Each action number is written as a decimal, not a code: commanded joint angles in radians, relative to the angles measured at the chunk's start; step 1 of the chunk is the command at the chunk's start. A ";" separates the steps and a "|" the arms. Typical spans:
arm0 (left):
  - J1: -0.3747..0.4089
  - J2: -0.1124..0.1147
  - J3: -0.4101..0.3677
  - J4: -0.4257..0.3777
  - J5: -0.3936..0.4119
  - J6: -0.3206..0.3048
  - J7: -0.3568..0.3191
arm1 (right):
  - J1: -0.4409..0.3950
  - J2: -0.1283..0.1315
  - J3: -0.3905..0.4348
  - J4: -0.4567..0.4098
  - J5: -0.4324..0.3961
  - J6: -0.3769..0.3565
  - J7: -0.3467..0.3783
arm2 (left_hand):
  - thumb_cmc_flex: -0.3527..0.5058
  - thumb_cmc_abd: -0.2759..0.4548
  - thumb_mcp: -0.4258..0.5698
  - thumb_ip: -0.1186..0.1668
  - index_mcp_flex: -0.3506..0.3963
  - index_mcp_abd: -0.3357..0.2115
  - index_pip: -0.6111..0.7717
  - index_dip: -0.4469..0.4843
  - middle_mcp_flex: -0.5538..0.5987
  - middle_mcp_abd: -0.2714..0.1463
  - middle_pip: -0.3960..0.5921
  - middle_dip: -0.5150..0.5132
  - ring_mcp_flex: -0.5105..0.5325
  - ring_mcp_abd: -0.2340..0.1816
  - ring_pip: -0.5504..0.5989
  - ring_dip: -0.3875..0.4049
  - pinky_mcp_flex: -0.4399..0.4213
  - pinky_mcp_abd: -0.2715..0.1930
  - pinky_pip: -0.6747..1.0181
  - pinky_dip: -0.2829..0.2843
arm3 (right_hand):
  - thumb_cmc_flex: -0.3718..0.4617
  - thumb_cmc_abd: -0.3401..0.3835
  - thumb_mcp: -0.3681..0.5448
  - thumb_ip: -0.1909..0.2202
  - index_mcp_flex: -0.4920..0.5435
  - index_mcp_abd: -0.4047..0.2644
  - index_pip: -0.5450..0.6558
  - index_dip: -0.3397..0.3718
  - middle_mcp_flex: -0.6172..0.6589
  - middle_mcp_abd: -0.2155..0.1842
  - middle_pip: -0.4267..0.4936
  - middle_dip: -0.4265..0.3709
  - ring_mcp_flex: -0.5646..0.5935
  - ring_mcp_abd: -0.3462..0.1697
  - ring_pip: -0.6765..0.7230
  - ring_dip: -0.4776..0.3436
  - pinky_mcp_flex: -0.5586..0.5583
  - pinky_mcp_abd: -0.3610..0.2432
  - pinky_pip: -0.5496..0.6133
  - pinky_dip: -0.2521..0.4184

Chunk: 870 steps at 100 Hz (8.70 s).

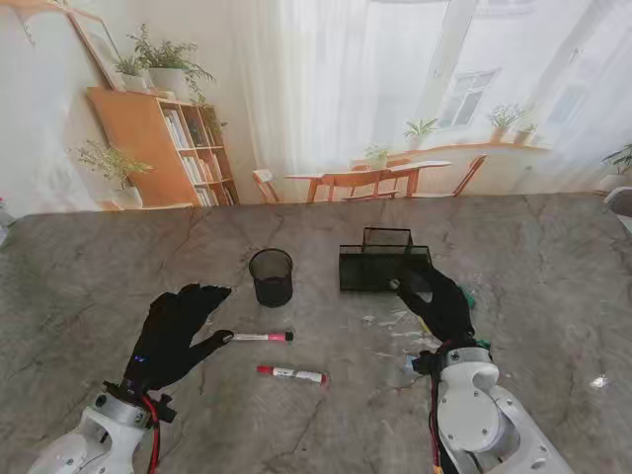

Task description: Organize desk stationery

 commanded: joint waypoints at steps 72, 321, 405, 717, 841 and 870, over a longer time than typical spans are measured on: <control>0.003 0.004 0.011 -0.009 0.024 -0.020 0.015 | -0.018 -0.005 0.010 -0.012 -0.004 0.002 0.000 | 0.018 0.048 -0.014 0.020 0.017 -0.002 0.005 0.010 0.018 -0.016 0.005 0.024 0.021 -0.014 0.011 0.008 -0.003 0.009 0.015 0.031 | -0.023 0.016 -0.006 0.017 -0.001 -0.001 0.000 -0.003 0.015 0.002 0.010 0.017 0.019 0.003 0.003 0.013 -0.002 0.007 0.021 0.017; -0.706 0.133 0.740 0.436 0.362 0.265 -0.343 | -0.002 -0.021 -0.007 -0.019 0.084 -0.007 -0.015 | 0.291 -0.268 -0.003 0.015 0.240 0.066 0.476 0.365 0.146 -0.035 0.610 0.485 0.118 0.069 0.578 0.378 0.111 -0.193 0.642 0.064 | -0.009 0.066 -0.037 0.018 0.033 0.020 0.015 0.006 0.057 0.025 0.021 0.032 0.038 0.017 0.006 0.022 0.004 0.022 0.052 0.008; -0.693 0.127 0.746 0.457 0.304 0.206 -0.288 | -0.021 -0.030 0.011 -0.027 0.093 -0.021 -0.056 | 0.367 -0.354 0.123 0.082 0.229 0.082 0.889 0.373 0.227 -0.085 0.708 0.730 0.128 0.059 0.641 0.435 0.081 -0.209 0.645 0.158 | -0.004 0.097 -0.057 0.018 0.050 0.025 0.022 0.009 0.066 0.036 0.020 0.034 0.048 0.026 0.008 0.025 0.006 0.035 0.061 0.007; -0.715 -0.030 0.499 0.512 -0.133 0.331 -0.069 | -0.007 -0.034 0.004 -0.009 0.102 -0.012 -0.062 | 0.186 -0.100 -0.005 0.036 0.108 0.106 0.253 0.137 -0.043 -0.019 0.307 0.282 -0.031 0.010 0.356 0.288 -0.061 -0.182 0.450 0.157 | 0.017 0.129 -0.100 0.020 0.061 0.030 0.024 0.008 0.073 0.043 0.019 0.034 0.055 0.033 0.010 0.029 0.008 0.045 0.068 0.001; -0.416 0.104 0.378 0.151 0.315 -0.080 -0.207 | -0.015 -0.036 0.008 -0.011 0.106 -0.045 -0.075 | 0.053 -0.055 -0.010 0.028 0.017 0.146 0.072 0.151 -0.089 0.015 0.262 0.399 -0.087 0.018 0.242 0.238 -0.088 -0.140 0.307 0.070 | 0.017 0.136 -0.103 0.020 0.066 0.033 0.025 0.007 0.076 0.045 0.018 0.033 0.058 0.036 0.010 0.029 0.010 0.048 0.068 0.001; -0.415 0.130 0.448 0.142 0.431 -0.010 -0.249 | -0.013 -0.037 0.003 -0.011 0.118 -0.052 -0.074 | 0.059 -0.068 -0.009 0.026 0.043 0.168 0.118 0.227 -0.104 0.028 0.365 0.466 -0.096 0.045 0.311 0.280 -0.089 -0.152 0.377 0.073 | 0.016 0.139 -0.106 0.020 0.067 0.032 0.025 0.007 0.077 0.046 0.018 0.033 0.058 0.035 0.010 0.029 0.010 0.050 0.068 0.001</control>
